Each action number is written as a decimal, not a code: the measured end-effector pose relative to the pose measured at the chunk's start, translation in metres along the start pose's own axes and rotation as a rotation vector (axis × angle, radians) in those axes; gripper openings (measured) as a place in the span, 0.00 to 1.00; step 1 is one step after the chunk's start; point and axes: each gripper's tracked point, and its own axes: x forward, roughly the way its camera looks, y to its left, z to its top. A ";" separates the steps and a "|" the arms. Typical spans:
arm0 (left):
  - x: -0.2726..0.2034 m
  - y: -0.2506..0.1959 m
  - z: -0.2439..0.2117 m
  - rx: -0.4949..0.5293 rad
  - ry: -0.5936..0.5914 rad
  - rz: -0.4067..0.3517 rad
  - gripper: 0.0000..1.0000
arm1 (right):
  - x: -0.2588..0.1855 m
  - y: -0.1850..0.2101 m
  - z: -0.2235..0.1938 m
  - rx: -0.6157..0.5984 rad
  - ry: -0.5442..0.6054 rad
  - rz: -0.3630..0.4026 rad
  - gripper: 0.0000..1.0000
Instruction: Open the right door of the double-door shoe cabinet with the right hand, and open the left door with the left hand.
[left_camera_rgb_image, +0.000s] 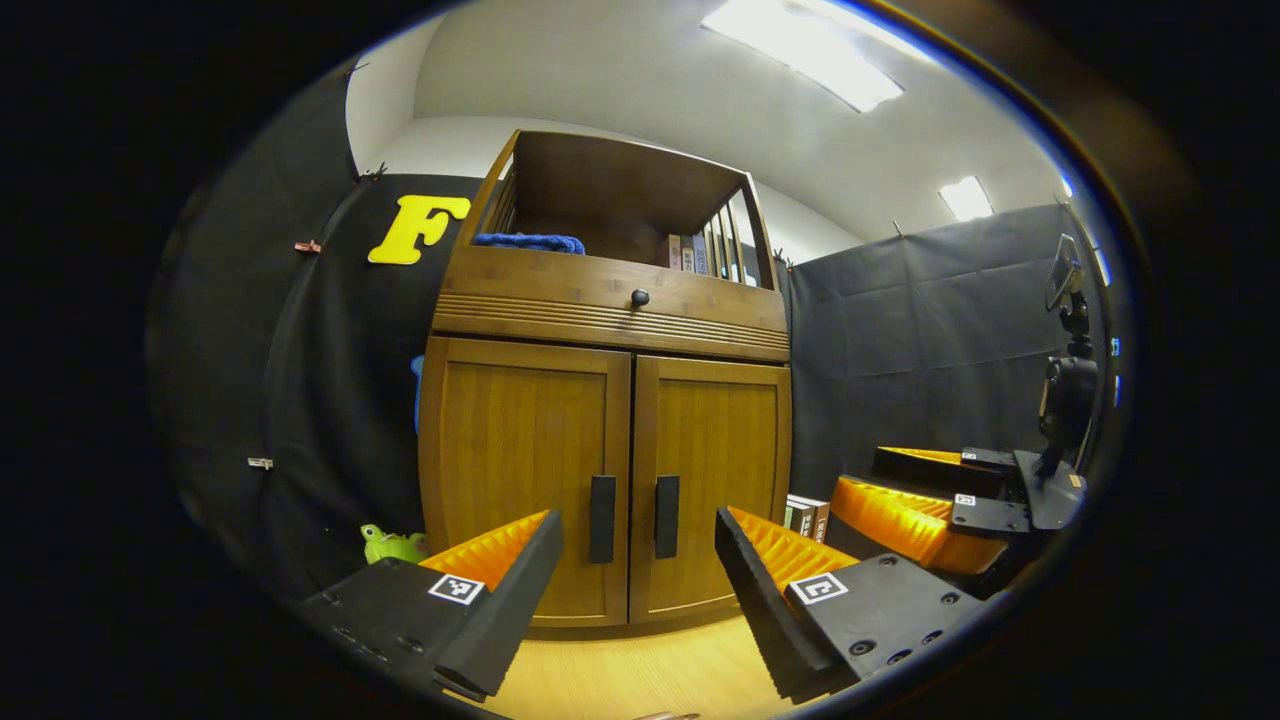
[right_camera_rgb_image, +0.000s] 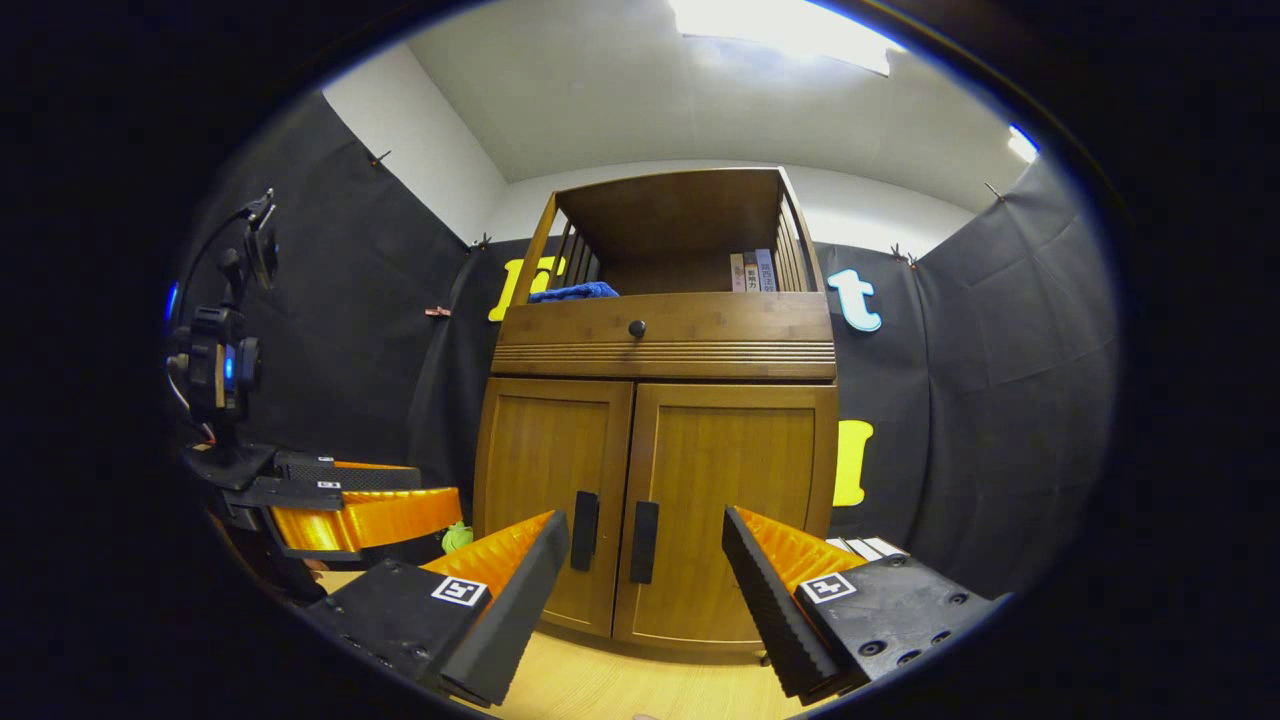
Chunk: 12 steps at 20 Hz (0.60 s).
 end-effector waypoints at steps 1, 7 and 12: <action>-0.003 0.002 0.000 0.001 -0.001 0.002 0.95 | 0.003 0.000 -0.003 0.005 0.003 0.003 0.97; -0.020 0.017 0.003 0.003 -0.011 0.036 0.95 | 0.027 0.006 -0.016 0.025 0.019 0.003 0.96; -0.032 0.031 0.002 -0.002 -0.011 0.070 0.95 | 0.050 0.010 -0.023 0.007 0.007 -0.013 0.96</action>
